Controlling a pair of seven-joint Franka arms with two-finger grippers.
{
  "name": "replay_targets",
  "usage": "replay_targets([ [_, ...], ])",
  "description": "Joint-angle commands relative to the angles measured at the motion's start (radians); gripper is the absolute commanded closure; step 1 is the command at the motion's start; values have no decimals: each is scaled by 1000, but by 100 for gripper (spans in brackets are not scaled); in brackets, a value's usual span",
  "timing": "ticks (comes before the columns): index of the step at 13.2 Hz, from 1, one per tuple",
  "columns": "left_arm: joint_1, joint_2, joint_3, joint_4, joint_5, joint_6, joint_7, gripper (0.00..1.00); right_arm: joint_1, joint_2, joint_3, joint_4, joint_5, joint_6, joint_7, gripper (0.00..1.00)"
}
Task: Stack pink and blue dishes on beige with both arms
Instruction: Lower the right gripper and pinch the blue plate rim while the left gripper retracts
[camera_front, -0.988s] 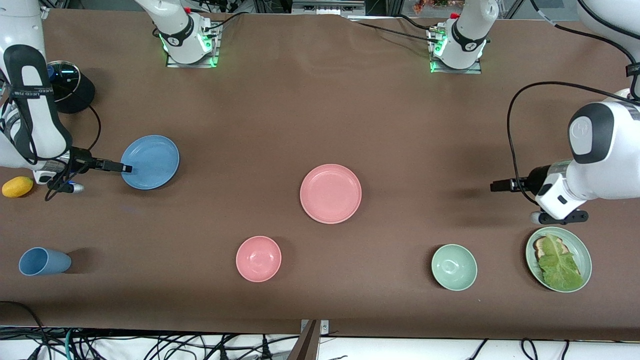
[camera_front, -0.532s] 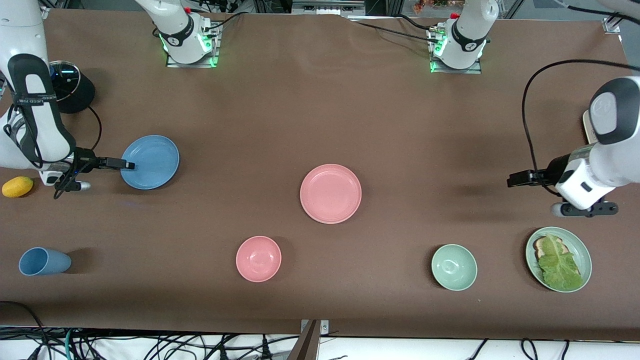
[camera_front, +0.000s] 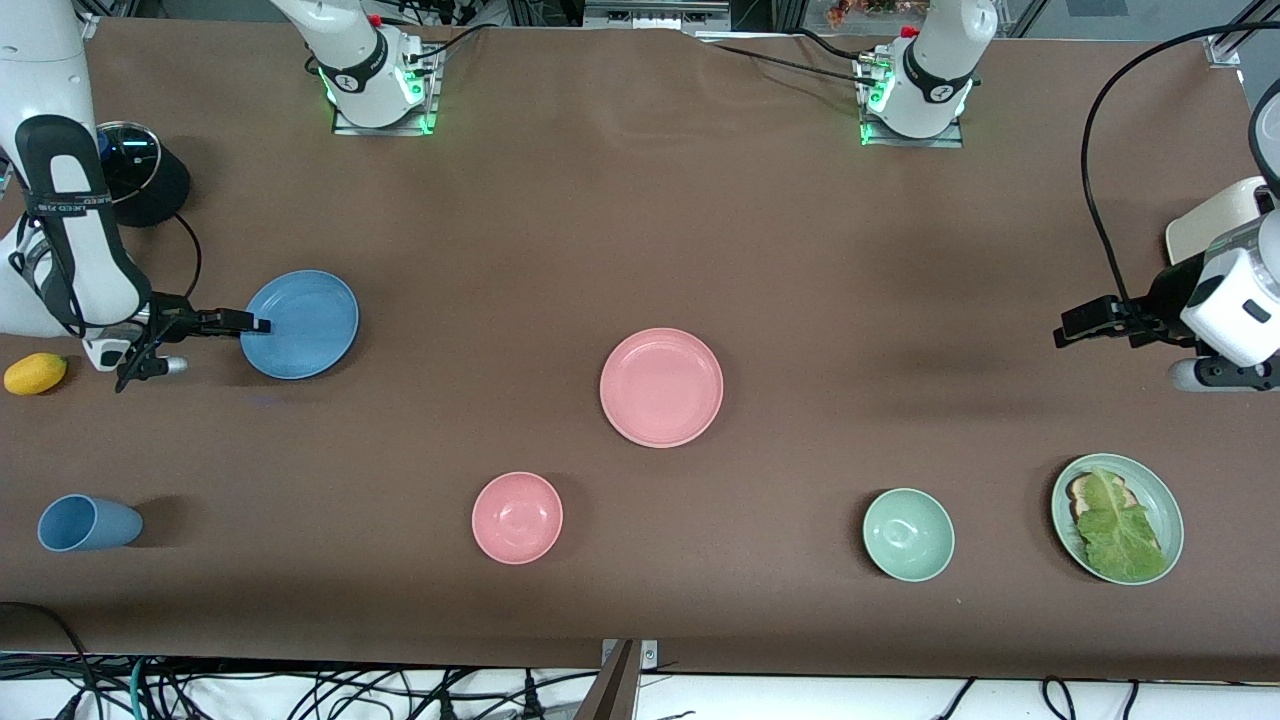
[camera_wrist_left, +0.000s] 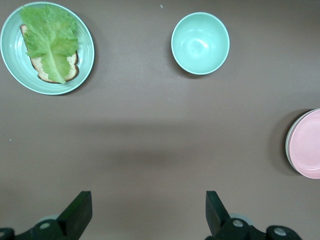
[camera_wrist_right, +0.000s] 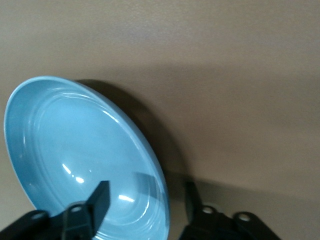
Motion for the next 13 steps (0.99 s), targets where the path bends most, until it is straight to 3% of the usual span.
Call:
replay_targets([
  [1,2,-71,-6,-2,29,-15,3,0,-6,5,4,17,5,-19,-52,49],
  [5,-4,-151,-9,-2,23,-40,3,0,-6,5,4,17,3,-19,-86,75],
  [10,7,-165,9,-7,38,-101,8,0,-4,17,4,21,2,-18,-86,91],
  [13,3,-171,2,15,55,-144,45,0,-4,17,6,24,-6,-18,-86,95],
])
